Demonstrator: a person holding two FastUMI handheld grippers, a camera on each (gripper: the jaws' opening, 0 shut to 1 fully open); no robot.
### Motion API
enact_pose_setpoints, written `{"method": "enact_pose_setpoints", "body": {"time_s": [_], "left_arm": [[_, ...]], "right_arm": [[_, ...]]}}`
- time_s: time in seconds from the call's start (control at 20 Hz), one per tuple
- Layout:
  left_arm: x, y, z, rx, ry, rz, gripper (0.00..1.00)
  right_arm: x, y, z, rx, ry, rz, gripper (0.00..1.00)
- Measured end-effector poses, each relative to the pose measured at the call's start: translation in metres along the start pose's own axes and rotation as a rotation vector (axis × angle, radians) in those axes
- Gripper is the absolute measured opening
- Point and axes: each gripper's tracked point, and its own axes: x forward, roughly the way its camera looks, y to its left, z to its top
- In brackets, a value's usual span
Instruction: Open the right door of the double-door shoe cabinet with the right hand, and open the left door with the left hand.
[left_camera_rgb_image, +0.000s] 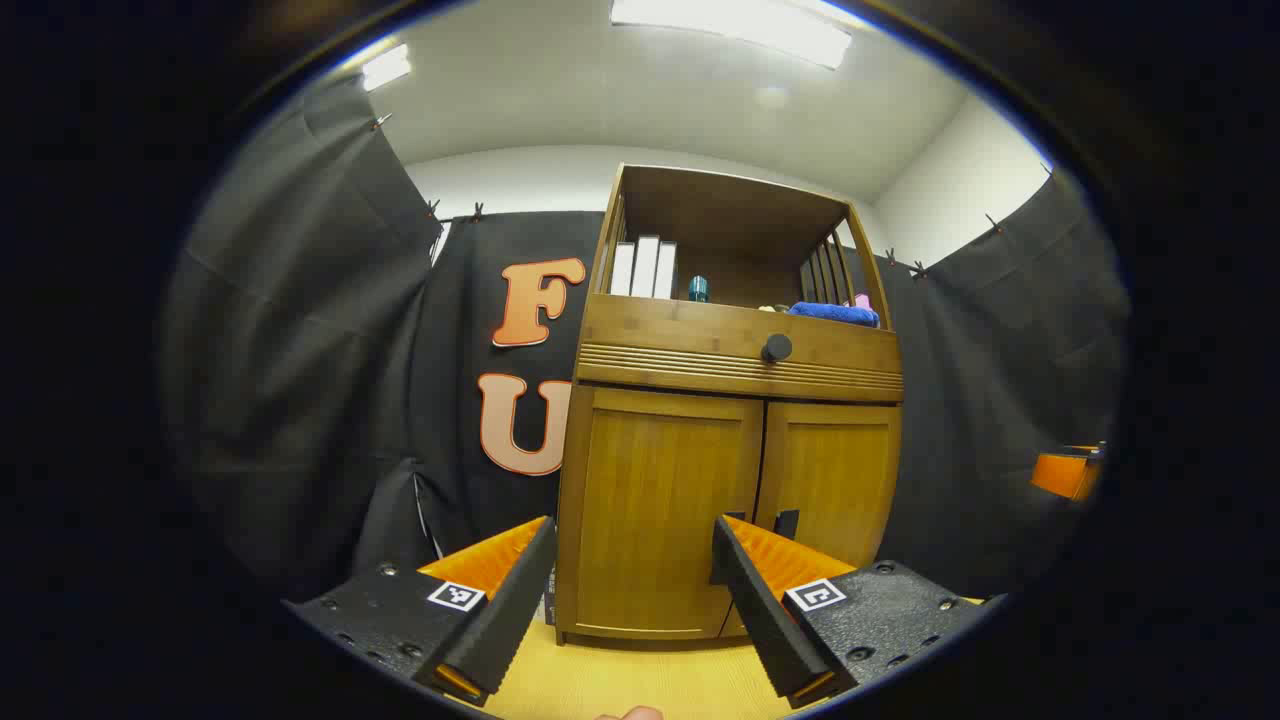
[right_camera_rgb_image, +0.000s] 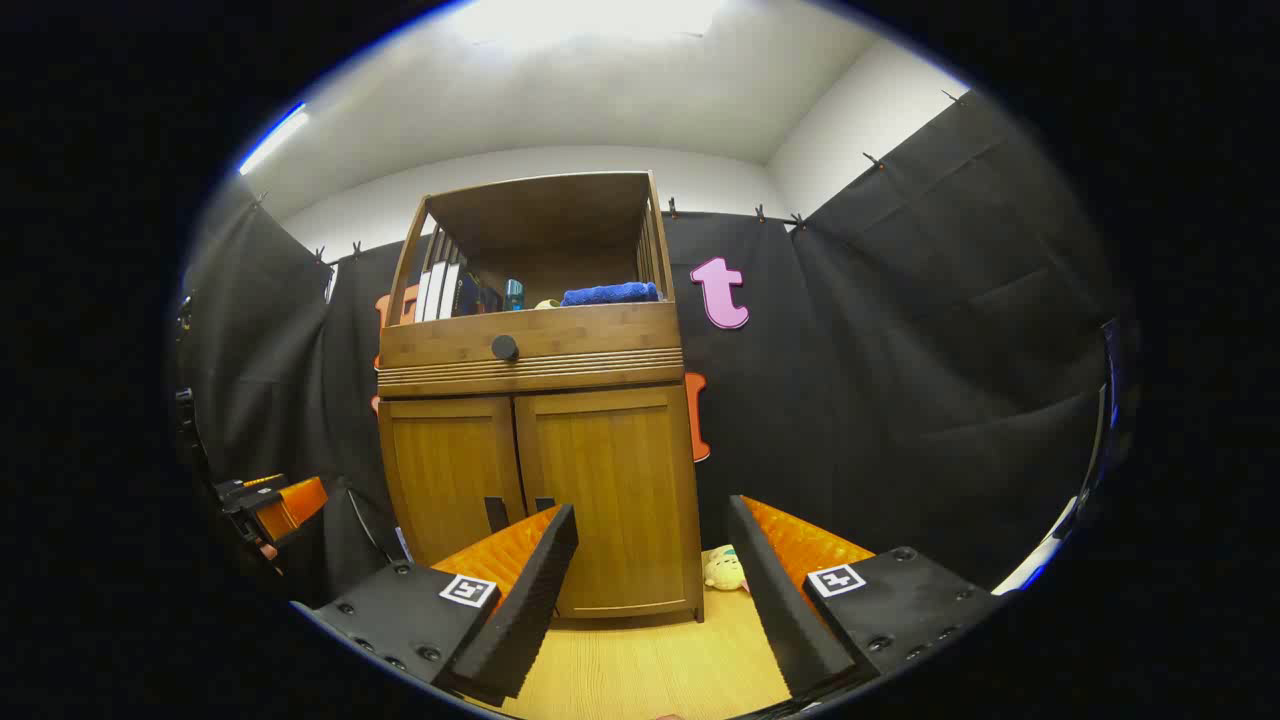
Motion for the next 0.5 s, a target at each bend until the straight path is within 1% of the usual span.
{"method": "enact_pose_setpoints", "body": {"time_s": [0.5], "left_arm": [[0.0002, 0.0029, 0.0021, 0.002, -0.012, 0.002, 0.94]], "right_arm": [[0.0028, 0.0098, 0.0010, -0.012, -0.005, 0.012, 0.98]]}}
